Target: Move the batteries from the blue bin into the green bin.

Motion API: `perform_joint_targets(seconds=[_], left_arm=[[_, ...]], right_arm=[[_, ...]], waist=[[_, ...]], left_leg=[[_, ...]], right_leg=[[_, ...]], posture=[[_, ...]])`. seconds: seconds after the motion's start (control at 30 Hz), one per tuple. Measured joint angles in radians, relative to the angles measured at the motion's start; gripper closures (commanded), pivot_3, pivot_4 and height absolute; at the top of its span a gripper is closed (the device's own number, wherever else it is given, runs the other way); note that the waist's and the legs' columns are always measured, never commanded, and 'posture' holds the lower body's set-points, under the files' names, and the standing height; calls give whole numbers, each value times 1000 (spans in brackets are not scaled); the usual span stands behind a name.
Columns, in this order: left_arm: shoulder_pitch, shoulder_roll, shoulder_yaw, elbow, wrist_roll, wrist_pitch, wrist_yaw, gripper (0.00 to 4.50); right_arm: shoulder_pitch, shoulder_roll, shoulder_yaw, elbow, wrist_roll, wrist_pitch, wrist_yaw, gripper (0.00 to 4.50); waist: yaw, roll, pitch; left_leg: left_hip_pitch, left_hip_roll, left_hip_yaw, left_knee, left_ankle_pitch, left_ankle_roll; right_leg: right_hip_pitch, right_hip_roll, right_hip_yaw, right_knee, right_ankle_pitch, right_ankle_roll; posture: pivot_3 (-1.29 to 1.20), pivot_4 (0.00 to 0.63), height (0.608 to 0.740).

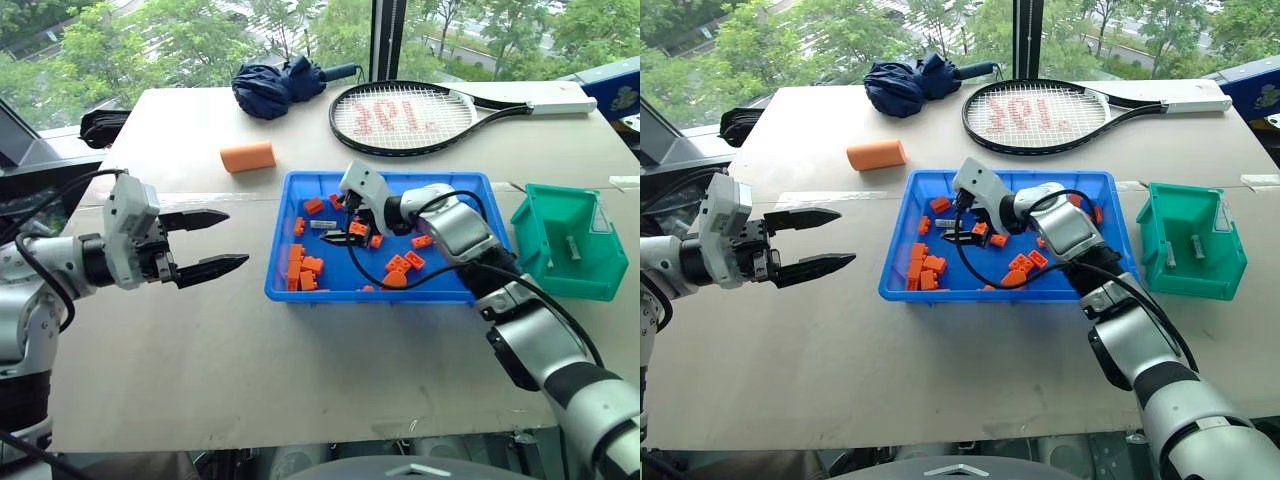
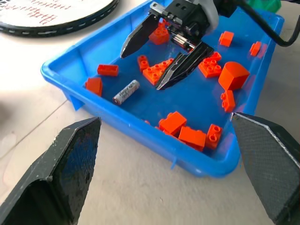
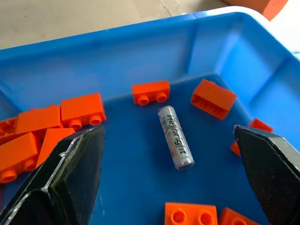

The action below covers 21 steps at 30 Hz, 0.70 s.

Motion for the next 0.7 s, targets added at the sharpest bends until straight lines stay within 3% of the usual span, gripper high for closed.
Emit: perform_joint_targets(seconds=[0.13,0.4,0.47,0.7], left_arm=[[-4,0,8,-21,-12,0,21,0],[-42,2,4,-10,-11,-4,24,0],[-51,2,1,-3,-11,-5,23,0],[-91,1,-42,16,-11,-11,12,0]], right_arm=[[-51,57,5,166,-46,-54,0,89],[-65,84,-16,267,-89,-117,24,3351],[-65,90,-26,269,-91,-117,30,4361],[-44,59,-65,202,-94,-98,20,4441]], waist=[[-4,0,0],[-11,0,0],[-14,0,0],[-16,0,0]], left_leg=[[1,-1,0,-1,0,-1],[1,0,0,-5,2,-4],[1,0,0,-6,2,-4],[0,0,-1,-6,3,-4]], right_leg=[[0,0,0,0,0,0],[-2,1,1,0,0,0],[-2,1,1,0,0,0],[-2,0,1,0,0,-1]], posture=[[0,150,740],[0,150,740],[0,150,740],[0,150,740]])
